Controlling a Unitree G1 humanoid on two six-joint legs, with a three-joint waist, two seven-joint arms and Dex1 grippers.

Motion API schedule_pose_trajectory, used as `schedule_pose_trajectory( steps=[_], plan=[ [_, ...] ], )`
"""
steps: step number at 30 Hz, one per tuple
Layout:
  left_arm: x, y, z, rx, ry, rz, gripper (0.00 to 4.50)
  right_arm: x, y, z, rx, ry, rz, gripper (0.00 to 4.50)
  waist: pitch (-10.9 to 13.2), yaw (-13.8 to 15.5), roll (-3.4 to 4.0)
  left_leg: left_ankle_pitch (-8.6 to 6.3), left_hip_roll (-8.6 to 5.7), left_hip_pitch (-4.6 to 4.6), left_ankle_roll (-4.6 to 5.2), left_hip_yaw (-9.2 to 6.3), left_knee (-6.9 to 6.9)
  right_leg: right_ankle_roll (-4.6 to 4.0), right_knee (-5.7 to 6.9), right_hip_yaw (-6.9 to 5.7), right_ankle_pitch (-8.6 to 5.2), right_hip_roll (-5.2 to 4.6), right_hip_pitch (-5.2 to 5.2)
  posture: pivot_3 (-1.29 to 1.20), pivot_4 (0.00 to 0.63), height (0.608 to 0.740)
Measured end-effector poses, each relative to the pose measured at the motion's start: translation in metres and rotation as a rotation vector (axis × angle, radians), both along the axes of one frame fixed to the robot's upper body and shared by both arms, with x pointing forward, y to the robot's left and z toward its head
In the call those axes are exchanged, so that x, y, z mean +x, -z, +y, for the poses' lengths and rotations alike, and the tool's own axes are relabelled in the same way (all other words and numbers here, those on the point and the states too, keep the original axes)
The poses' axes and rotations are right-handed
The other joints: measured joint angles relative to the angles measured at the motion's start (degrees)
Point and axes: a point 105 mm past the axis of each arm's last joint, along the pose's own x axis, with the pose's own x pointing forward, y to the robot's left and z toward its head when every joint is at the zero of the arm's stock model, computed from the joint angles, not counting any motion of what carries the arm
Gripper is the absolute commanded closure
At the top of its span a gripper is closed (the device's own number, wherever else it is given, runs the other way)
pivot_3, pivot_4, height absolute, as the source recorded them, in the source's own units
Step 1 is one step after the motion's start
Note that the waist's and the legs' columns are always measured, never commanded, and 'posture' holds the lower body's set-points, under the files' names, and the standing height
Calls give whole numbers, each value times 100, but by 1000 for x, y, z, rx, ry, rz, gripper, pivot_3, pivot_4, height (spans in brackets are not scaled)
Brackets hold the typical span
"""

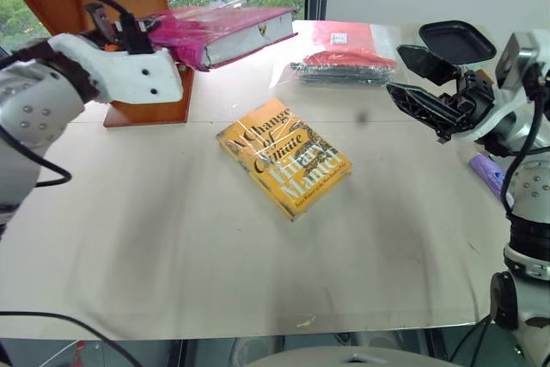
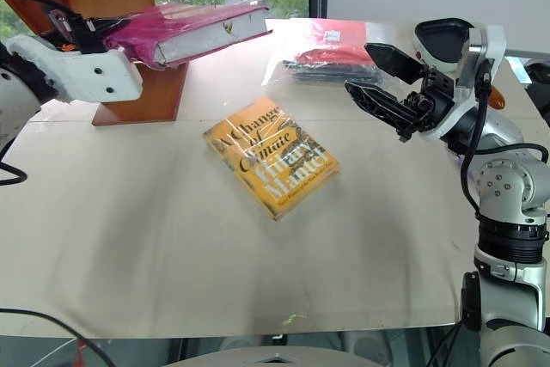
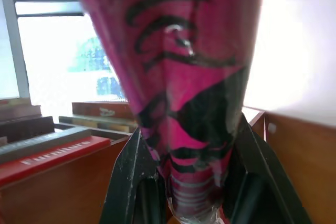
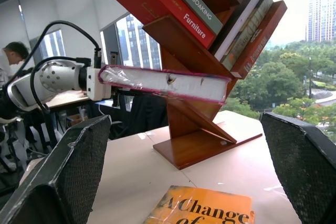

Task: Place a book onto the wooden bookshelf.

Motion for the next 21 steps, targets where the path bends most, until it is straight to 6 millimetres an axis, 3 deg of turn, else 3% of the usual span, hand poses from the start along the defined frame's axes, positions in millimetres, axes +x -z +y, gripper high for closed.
schedule_pose_trajectory(
  steps=[5, 11, 15, 18, 21],
  plan=[
    [1, -11, -5, 44, -2, -64, 3850, -1, -1, 0, 0, 2, -15, 0, -1, -12, -1, 0, -1, 7, 0, 2, 4, 2, 6, 5, 1, 0, 0, 0, 150, 740],
    [5, -5, -8, 50, -4, -64, 3850, -1, -1, 0, -10, 8, -21, 0, -2, -14, -1, 0, 1, 8, 0, 3, 6, 2, 10, 6, 1, 0, 0, 0, 150, 740],
    [6, -5, -22, 38, 28, -79, 3850, -2, -1, 0, -13, -1, -23, 0, -6, 9, -7, 0, -1, 6, 0, 1, 11, 2, 9, 6, 2, -1, 2, 0, 150, 740],
    [7, -26, -29, 53, 23, -153, 3850, -4, -2, 2, -9, -21, -26, 0, -7, 2, -8, 0, -5, 5, 0, 1, 14, 3, 9, 6, 2, -1, 2, 0, 150, 740],
    [6, -38, -15, 92, -51, -173, 3850, -5, -3, 4, -7, -36, -33, 0, -8, -52, -5, 0, -7, 19, 0, 2, 9, 3, 13, 21, 2, 5, 2, 0, 150, 740]
  ],
)
